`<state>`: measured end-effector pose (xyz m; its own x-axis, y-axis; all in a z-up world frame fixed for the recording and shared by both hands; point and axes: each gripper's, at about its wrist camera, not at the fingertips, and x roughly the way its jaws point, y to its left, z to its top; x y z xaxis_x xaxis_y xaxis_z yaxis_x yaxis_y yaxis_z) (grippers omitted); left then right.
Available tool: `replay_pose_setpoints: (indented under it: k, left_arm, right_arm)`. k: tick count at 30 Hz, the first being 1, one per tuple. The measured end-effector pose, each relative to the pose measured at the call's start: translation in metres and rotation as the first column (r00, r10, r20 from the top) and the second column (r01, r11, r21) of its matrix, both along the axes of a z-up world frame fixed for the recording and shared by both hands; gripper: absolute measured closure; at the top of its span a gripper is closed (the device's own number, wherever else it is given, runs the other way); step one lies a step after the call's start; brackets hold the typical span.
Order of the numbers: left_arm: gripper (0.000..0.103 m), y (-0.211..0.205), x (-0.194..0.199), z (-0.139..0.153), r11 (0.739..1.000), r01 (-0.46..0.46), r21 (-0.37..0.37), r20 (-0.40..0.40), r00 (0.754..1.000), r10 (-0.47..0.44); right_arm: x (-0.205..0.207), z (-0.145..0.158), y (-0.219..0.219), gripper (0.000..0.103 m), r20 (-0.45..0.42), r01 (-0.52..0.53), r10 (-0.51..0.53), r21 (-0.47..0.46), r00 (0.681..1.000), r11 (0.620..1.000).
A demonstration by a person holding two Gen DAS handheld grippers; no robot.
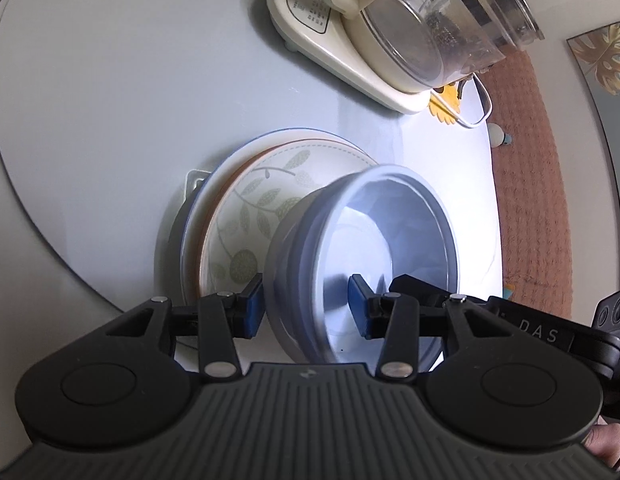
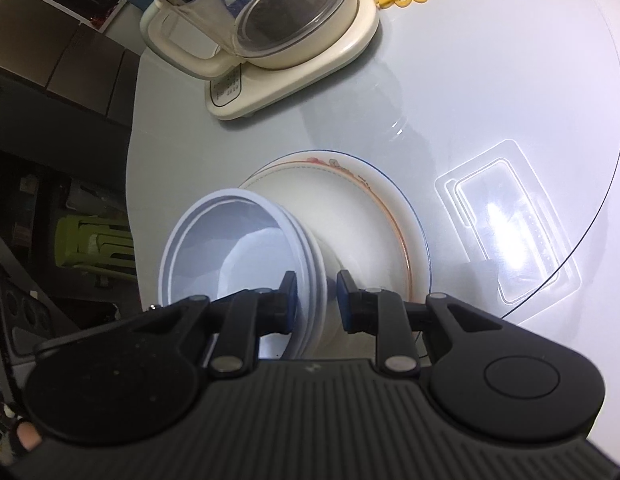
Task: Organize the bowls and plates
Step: 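Lower the bowls onto the plate stack and open both grippers, then withdraw both grippers upward away from the stacked dishes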
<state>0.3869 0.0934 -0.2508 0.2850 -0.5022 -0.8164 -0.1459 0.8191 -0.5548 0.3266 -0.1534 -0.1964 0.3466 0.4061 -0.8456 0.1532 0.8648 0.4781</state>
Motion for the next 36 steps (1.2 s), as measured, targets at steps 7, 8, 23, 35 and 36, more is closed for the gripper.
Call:
replay_pose_setpoints:
  k: [7,8,23,35,36]
  left_arm:
    - [0.049,-0.002,0.002,0.005,1.0,0.012,0.013,0.005,1.0,-0.012]
    - [0.048,-0.002,0.001,0.007,1.0,0.013,0.017,0.009,1.0,-0.013]
    - [0.035,-0.002,-0.026,0.091,0.99,0.005,0.142,0.171,0.985,-0.029]
    - [0.031,0.001,-0.096,0.18,0.972,-0.04,0.231,0.357,0.933,-0.046]
    - [0.03,0.001,-0.104,0.187,0.971,-0.047,0.235,0.374,0.926,-0.046]
  right_arm:
    - [0.002,0.0,-0.004,0.077,0.001,0.008,-0.008,-0.006,1.0,1.0]
    - [0.0,0.002,-0.004,0.077,0.005,0.009,-0.009,-0.017,1.0,1.0]
    - [-0.017,0.067,-0.01,0.067,0.199,-0.014,0.026,-0.066,0.98,0.998]
    - [-0.072,0.145,-0.007,0.067,0.393,-0.027,0.064,-0.099,0.917,0.995]
    - [-0.08,0.151,-0.007,0.067,0.406,-0.027,0.066,-0.101,0.912,0.995]
